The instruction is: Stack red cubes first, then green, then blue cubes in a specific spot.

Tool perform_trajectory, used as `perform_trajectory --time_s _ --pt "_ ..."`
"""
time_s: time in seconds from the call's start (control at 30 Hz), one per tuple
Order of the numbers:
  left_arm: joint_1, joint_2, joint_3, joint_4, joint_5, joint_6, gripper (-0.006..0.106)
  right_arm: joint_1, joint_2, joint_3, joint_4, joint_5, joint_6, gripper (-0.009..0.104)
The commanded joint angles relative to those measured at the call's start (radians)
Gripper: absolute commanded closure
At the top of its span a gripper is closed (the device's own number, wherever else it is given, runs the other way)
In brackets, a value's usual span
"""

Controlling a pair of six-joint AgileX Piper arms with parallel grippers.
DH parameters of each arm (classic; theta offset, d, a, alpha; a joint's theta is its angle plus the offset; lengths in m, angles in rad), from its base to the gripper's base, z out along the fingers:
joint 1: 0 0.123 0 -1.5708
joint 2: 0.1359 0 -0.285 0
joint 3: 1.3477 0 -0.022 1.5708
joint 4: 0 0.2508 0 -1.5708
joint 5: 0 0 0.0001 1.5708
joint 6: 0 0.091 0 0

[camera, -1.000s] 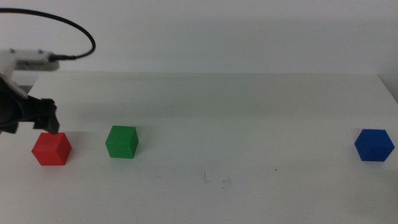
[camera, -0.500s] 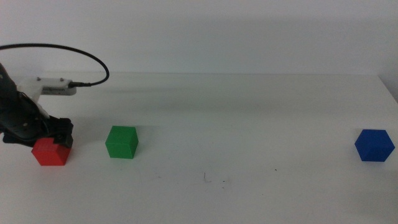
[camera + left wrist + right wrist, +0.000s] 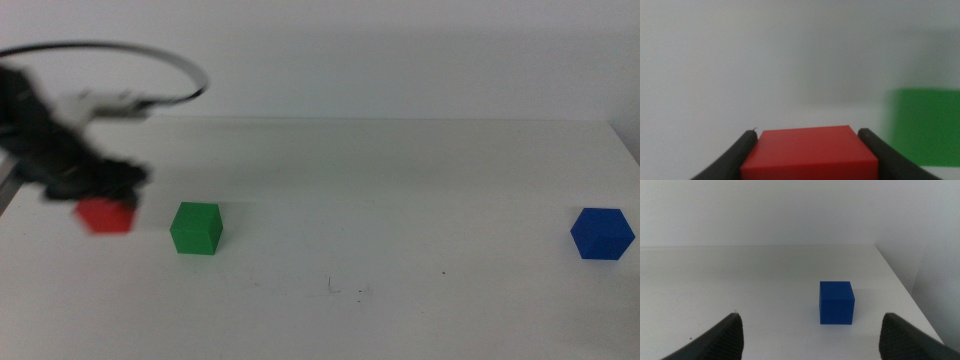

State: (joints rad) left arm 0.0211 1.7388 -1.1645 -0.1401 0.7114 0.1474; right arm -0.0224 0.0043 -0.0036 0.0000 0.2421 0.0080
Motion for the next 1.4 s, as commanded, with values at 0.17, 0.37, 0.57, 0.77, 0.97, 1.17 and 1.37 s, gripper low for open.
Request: perform_trajectory --time_s 0.17,0.37,0.57,0.77,0.97,1.17,1.37 --pt "-0.517 -0.004 -0.171 0.292 0.212 -0.777 0.102 -0.007 -0.004 0.004 -0.012 -0.010 -0.008 0.012" --pt "-0.731 0.130 -0.291 0.307 0.150 -0.914 0.102 -0.007 -0.004 0.004 -0.012 -0.010 -0.008 0.012" --pt "-0.750 0.256 -0.365 0.246 0.146 -0.903 0.102 -0.007 -0.004 0.004 -0.012 -0.010 -0.008 0.012" --pt "-0.751 0.310 -0.365 0.244 0.132 -0.888 0.102 -0.007 -0.004 0.004 -0.012 -0.010 -0.008 0.012" --pt "-0.751 0.335 -0.367 0.228 0.093 -0.852 0.102 -0.007 -0.004 0.004 -0.012 -0.010 -0.008 0.012" --pt "-0.751 0.365 -0.367 0.218 0.061 -0.852 0.102 -0.007 -0.004 0.004 -0.012 -0.010 -0.008 0.012" --pt "-0.751 0.369 -0.367 0.203 0.059 -0.852 0.095 -0.007 -0.004 0.004 -0.012 -0.010 -0.008 0.012"
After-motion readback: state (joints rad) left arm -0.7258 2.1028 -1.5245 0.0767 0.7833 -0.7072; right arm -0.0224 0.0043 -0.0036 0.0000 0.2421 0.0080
